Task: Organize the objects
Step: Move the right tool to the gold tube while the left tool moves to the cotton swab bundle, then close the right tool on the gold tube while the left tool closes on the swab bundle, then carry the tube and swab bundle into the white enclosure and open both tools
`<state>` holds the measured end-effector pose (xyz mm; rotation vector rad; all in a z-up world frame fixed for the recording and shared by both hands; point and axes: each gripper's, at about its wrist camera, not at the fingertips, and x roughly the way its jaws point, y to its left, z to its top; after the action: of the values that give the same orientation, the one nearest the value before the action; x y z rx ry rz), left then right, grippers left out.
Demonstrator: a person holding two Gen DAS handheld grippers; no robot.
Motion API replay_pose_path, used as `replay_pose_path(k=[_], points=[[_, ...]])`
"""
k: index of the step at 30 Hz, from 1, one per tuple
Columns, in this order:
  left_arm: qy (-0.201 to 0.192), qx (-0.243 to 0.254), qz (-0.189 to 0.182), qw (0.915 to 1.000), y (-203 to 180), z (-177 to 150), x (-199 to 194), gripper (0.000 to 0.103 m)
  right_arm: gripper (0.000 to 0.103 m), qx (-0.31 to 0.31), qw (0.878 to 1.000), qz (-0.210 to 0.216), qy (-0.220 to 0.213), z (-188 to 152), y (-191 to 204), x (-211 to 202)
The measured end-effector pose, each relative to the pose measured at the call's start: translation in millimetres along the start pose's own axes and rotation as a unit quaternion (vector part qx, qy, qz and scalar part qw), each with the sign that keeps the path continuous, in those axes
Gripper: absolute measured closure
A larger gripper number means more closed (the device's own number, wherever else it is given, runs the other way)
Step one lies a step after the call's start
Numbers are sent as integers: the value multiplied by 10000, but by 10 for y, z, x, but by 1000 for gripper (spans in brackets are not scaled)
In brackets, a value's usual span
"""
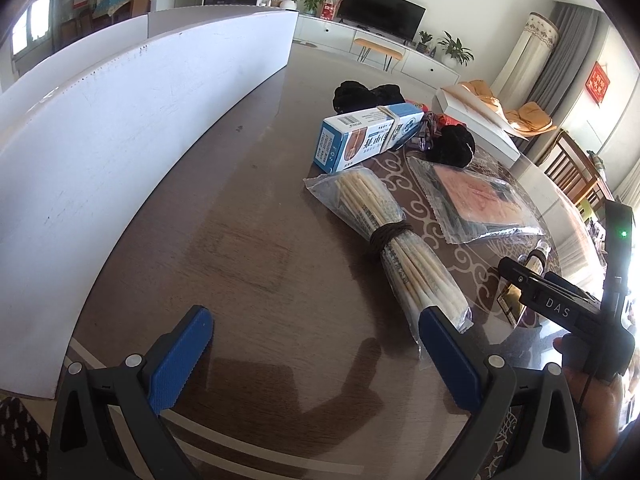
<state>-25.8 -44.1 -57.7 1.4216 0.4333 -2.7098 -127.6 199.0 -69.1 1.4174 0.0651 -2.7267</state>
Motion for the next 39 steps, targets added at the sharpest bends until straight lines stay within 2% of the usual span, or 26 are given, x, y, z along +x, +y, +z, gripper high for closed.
replay_pose_path(k=[2,5,7,9,11,14,17,18,19,20,21,22,25,26,27,28,29,33,36,39], points=[[94,-58,-97,9999,6,13,-16,0,0,5,10000,-1,-33,-4,-8,2],[-73,-360,-444,9983,19,113,-161,0,0,2,10000,-6,-34,-1,-9,10],[-154,-329,-435,9984,-99,268,-184,0,0,-2,10000,-14,-33,0,-9,11],[-176,0,-167,9997,-302,421,-114,0,0,-4,10000,-19,-33,1,-4,13],[-193,395,354,9984,-480,498,23,0,0,-3,10000,-18,-33,2,-7,13],[105,730,1029,9920,-524,492,270,0,0,-2,10000,-16,-33,0,-6,12],[231,700,1007,9922,-343,442,300,0,0,-215,9994,136,215,34,-27,19],[247,682,1034,9920,-270,435,291,0,4,-214,9992,147,317,43,-52,16],[281,694,1055,9916,-198,427,288,0,20,-173,9993,167,297,46,-91,-14],[354,730,1084,9908,-135,416,301,0,31,-168,9994,196,249,61,-125,-45],[464,773,1068,9902,-74,406,329,0,52,-211,9992,236,237,84,-147,-64],[485,728,895,9921,-6,404,323,0,62,-238,9990,260,272,109,-164,-68],[648,836,859,9907,38,434,319,0,74,-205,9980,431,407,153,-229,-66],[611,900,815,9907,22,434,291,11,74,-151,9975,517,463,154,-255,-74],[467,1010,768,9908,-11,434,237,47,74,-89,9968,614,499,141,-280,-98],[381,1155,762,9896,-65,431,206,72,74,-55,9963,696,509,123,-298,-133],[336,1303,888,9869,-109,422,199,75,74,-49,9958,756,514,98,-307,-176],[20,1396,475,9891,-112,331,33,75,74,22,9924,1156,413,-13,-329,-431],[-362,1173,149,9923,-31,309,-307,75,74,11,9890,1467,202,-37,-261,-686],[-794,894,-22,9928,120,380,-716,75,74,-191,9848,1724,-95,45,-35,-964]])
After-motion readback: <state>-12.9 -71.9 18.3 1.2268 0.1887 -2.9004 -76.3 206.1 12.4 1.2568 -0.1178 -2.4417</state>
